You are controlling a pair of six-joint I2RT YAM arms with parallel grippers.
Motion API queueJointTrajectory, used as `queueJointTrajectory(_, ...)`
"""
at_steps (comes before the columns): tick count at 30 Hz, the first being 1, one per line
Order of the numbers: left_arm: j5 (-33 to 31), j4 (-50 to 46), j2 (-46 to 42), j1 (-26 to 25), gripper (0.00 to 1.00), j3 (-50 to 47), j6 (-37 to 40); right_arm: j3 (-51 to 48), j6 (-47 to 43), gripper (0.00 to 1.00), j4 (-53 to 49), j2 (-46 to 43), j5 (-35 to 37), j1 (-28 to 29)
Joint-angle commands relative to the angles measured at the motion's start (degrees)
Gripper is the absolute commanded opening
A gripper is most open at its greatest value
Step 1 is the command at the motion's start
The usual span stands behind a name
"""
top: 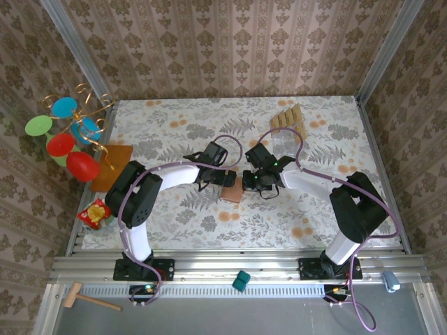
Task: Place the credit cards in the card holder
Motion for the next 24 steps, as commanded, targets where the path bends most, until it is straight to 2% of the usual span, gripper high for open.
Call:
queueJointTrajectory(1,0.0,-5.8,0.9,-0.3,1.00,-2.5,-0.2,0.7,0.6,0.14,0.2,0.4,0.0,0.2)
queueJointTrajectory(12,0.0,-5.5,0.9,-0.3,1.00,-2.6,-0.2,-0.1,0.7,0.16,0.1,0.3,0.0,0.2)
queueJointTrajectory(15,0.0,-5.5,0.9,-0.4,1.00,-2.7,-0.1,-0.4,0.6,0.13,-0.2,0.3,0.0,0.2)
queueJointTrajectory(20,0.0,-5.4,0.9,-0.3,1.00,-2.7,-0.2,-0.8,0.6,0.00,-0.6,0.4,-0.1,0.2)
queueJointTrajectory(24,0.1,-5.4,1.0,-0.3,1.00,-2.6,-0.1,-1.2,0.6,0.00,-0.6,0.0,-0.1,0.2)
